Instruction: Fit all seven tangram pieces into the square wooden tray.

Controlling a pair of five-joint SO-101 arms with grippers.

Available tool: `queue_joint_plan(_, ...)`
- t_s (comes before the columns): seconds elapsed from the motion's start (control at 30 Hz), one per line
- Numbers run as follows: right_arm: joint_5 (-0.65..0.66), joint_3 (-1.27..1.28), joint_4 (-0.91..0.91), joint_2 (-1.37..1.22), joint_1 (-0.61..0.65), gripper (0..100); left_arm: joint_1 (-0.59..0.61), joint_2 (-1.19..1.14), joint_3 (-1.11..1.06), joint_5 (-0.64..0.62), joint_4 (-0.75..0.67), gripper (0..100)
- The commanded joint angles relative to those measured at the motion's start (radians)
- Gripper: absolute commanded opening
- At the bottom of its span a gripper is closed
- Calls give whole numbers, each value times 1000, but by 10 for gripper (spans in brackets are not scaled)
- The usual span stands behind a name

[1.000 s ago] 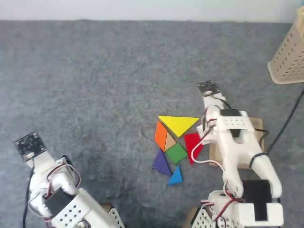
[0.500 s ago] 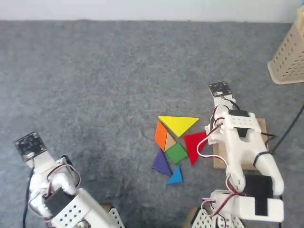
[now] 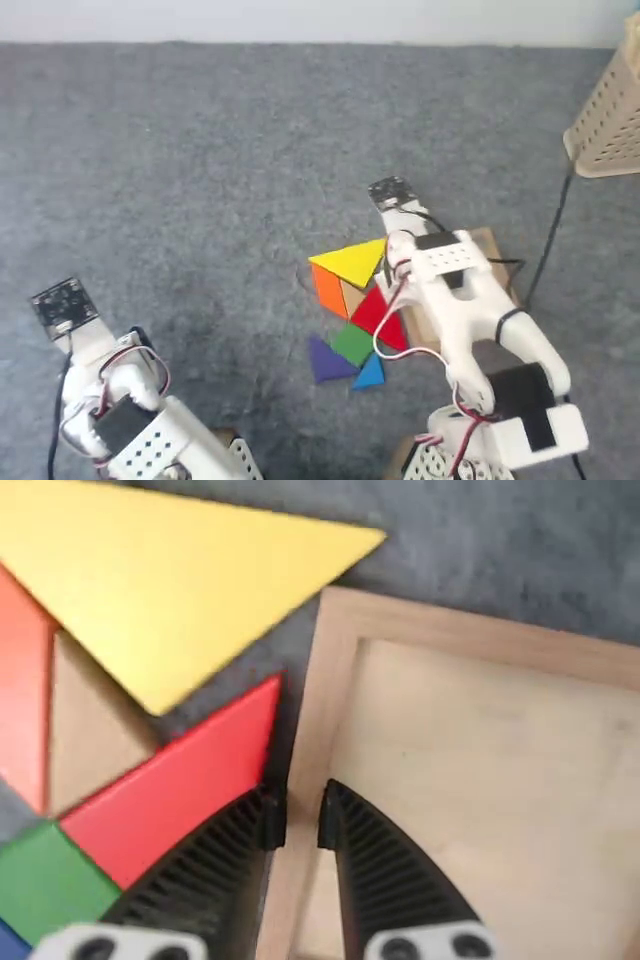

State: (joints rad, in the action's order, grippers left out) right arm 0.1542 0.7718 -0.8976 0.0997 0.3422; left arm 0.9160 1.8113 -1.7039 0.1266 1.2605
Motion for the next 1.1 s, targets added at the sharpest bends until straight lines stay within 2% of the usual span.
queue_joint_plan(0.0, -49, -91, 7, 7, 87, 9, -2, 11, 19, -9, 3, 225)
queue_joint_plan(0.1, -83, -133, 7, -8, 122, 11, -2, 11, 19, -9, 3, 225)
queue_joint_plan(0.23, -110, -227, -30, -79, 108, 16, -2, 11, 19, -9, 3, 225)
queue_joint_plan(0.47, -106, -367, -191, -42, 76, 178, -2, 11, 19, -9, 3, 225)
queue_joint_plan(0.67, -103, -302, -196, 96, 179, 144, -2, 11, 19, -9, 3, 225)
queue_joint_plan(0.83, 34, -229, -127, 107, 254, 145, -2, 11, 19, -9, 3, 225)
queue_joint_plan(0.93, 146, -224, -193, 99, 236, 149, -2, 11, 19, -9, 3, 225)
queue_joint_plan(1.07, 104, -163, -208, 99, 274, 214, -2, 11, 19, -9, 3, 225)
